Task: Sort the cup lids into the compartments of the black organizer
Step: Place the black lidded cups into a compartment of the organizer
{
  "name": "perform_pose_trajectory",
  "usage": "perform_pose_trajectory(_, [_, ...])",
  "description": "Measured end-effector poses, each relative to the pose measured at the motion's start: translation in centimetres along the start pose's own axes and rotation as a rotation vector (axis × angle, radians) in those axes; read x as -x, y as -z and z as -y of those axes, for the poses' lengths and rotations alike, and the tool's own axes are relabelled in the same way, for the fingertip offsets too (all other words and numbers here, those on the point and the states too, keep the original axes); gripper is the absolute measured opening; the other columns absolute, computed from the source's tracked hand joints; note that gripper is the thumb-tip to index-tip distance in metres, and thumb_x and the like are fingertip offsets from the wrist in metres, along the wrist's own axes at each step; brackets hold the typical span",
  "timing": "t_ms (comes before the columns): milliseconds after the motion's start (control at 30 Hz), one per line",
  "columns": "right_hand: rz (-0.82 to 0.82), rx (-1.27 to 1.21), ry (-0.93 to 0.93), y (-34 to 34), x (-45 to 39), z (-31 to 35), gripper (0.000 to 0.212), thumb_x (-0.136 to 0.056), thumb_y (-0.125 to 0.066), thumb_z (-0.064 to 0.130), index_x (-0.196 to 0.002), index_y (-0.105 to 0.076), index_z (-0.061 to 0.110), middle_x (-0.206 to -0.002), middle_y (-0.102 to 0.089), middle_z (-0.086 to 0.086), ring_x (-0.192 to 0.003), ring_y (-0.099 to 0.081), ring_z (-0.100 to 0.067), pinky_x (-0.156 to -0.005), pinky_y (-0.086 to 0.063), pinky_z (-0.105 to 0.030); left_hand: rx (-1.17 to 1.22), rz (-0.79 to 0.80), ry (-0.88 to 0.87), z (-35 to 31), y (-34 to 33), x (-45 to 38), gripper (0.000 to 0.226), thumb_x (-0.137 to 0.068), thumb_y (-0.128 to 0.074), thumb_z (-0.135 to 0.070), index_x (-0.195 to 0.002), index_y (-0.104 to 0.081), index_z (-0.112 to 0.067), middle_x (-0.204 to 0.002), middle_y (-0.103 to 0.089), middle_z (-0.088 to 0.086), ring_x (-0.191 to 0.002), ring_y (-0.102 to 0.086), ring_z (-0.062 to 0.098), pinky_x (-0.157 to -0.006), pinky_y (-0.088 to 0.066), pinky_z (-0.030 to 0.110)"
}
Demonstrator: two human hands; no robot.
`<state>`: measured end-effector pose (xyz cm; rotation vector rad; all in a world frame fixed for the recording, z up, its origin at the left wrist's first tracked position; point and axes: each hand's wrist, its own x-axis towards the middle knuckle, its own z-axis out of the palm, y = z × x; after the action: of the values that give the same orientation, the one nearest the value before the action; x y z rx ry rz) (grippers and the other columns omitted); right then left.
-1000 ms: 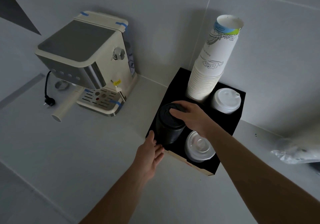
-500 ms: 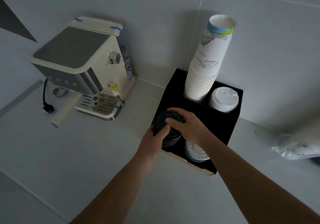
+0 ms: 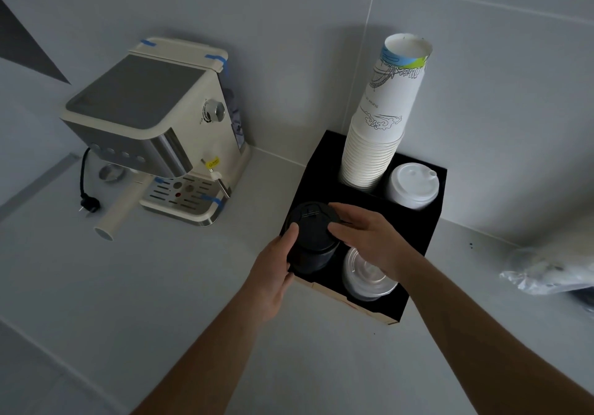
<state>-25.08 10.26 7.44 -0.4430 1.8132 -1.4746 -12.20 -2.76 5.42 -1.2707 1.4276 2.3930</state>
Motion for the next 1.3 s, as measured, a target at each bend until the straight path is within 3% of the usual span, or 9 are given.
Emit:
perform_pose_trajectory(67, [0.016, 0.023, 0.022, -0.2, 0.1, 0.1, 0.034, -0.091, -0.063, 0.000, -0.116, -0.068, 0.022, -0.102, -0.075, 0.007, -0.090, -0.070, -0.003, -0.076, -0.052, -0.016, 0.023, 0.004, 0.011, -0.1, -0.2, 0.0, 0.065, -0.088, -0.055, -0.055, -0.144, -0.040, -0.025, -0.150, -0.042, 0.003, -0.141, -0.034, 0.024, -0.116, -0.030, 0.039])
perform_pose_trajectory(167, [-0.028, 0.018, 0.025, 0.0, -0.4, 0.2, 0.035, -0.090, -0.064, 0.001, -0.095, -0.073, 0.035, -0.096, -0.077, 0.008, -0.092, -0.071, -0.011, -0.089, -0.054, -0.031, 0.033, -0.006, 0.026, -0.6, -0.9, -0.2, 0.069, -0.086, -0.057, -0.056, -0.145, -0.039, -0.024, -0.151, -0.040, 0.005, -0.140, -0.035, 0.026, -0.115, -0.032, 0.040])
perform_pose_trajectory(233, [-0.087, 0.044, 0.024, 0.5, -0.7, 0.2, 0.035, -0.090, -0.064, 0.004, -0.092, -0.072, 0.038, -0.095, -0.077, 0.010, -0.093, -0.071, -0.012, -0.093, -0.052, -0.034, 0.007, -0.014, 0.036, -1.1, -1.7, -0.4, 0.072, -0.084, -0.059, -0.058, -0.144, -0.040, -0.024, -0.150, -0.042, 0.005, -0.137, -0.039, 0.026, -0.112, -0.035, 0.040])
perform_pose_trajectory(433, [-0.144, 0.075, -0.015, 1.8, -1.0, 0.5, 0.027, -0.091, -0.064, 0.014, -0.101, -0.068, 0.039, -0.095, -0.075, 0.006, -0.089, -0.066, -0.015, -0.081, -0.053, -0.034, -0.093, -0.047, 0.037, -2.1, -3.2, -1.5, 0.067, -0.080, -0.059, -0.064, -0.136, -0.048, -0.027, -0.140, -0.051, 0.001, -0.118, -0.048, 0.020, -0.104, -0.040, 0.039])
perform_pose_trajectory(600, [-0.135, 0.029, -0.051, 1.5, -1.1, 0.6, 0.027, -0.092, -0.061, 0.015, -0.095, -0.073, 0.039, -0.095, -0.077, 0.003, -0.090, -0.067, -0.017, -0.086, -0.053, -0.038, -0.093, -0.043, 0.064, -2.0, -3.2, -1.2, 0.072, -0.079, -0.061, -0.065, -0.138, -0.046, -0.026, -0.144, -0.048, 0.002, -0.130, -0.046, 0.025, -0.103, -0.040, 0.040])
perform_pose_trajectory(933, [-0.158, 0.018, -0.049, 1.7, -0.6, 0.9, 0.033, -0.091, -0.061, 0.010, -0.095, -0.070, 0.041, -0.089, -0.076, 0.015, -0.088, -0.064, -0.010, -0.082, -0.049, -0.032, -0.088, -0.055, 0.066, -1.8, -3.5, -0.7, 0.086, -0.071, -0.061, -0.073, -0.141, -0.042, -0.029, -0.147, -0.044, -0.001, -0.132, -0.044, 0.025, -0.106, -0.040, 0.046])
perform_pose_trajectory(1100, [-0.199, 0.029, -0.072, 1.8, -0.5, 1.1, 0.039, -0.091, -0.063, 0.012, -0.128, -0.063, 0.025, -0.104, -0.073, 0.010, -0.095, -0.066, -0.012, -0.084, -0.051, -0.033, -0.106, -0.047, 0.033, -1.7, -3.1, -0.3, 0.080, -0.076, -0.058, -0.071, -0.142, -0.042, -0.028, -0.148, -0.044, -0.001, -0.134, -0.043, 0.022, -0.108, -0.039, 0.044])
perform_pose_trajectory(1200, [-0.222, 0.029, -0.075, 1.9, -0.1, 1.4, 0.042, -0.092, -0.063, 0.011, -0.132, -0.059, 0.020, -0.102, -0.069, 0.012, -0.088, -0.063, -0.010, -0.080, -0.052, -0.028, -0.104, -0.055, 0.005, -1.6, -2.9, 0.1, 0.074, -0.082, -0.055, -0.066, -0.143, -0.042, -0.027, -0.146, -0.045, -0.001, -0.133, -0.043, 0.020, -0.106, -0.040, 0.040])
perform_pose_trajectory(1300, [-0.248, 0.046, -0.073, 2.3, 0.4, 1.5, 0.043, -0.091, -0.064, 0.013, -0.134, -0.058, 0.020, -0.114, -0.068, 0.006, -0.090, -0.064, -0.007, -0.084, -0.052, -0.029, -0.105, -0.086, -0.030, -0.8, -2.4, 0.3, 0.067, -0.086, -0.052, -0.063, -0.141, -0.044, -0.025, -0.132, -0.051, -0.001, -0.119, -0.050, 0.019, -0.096, -0.043, 0.036])
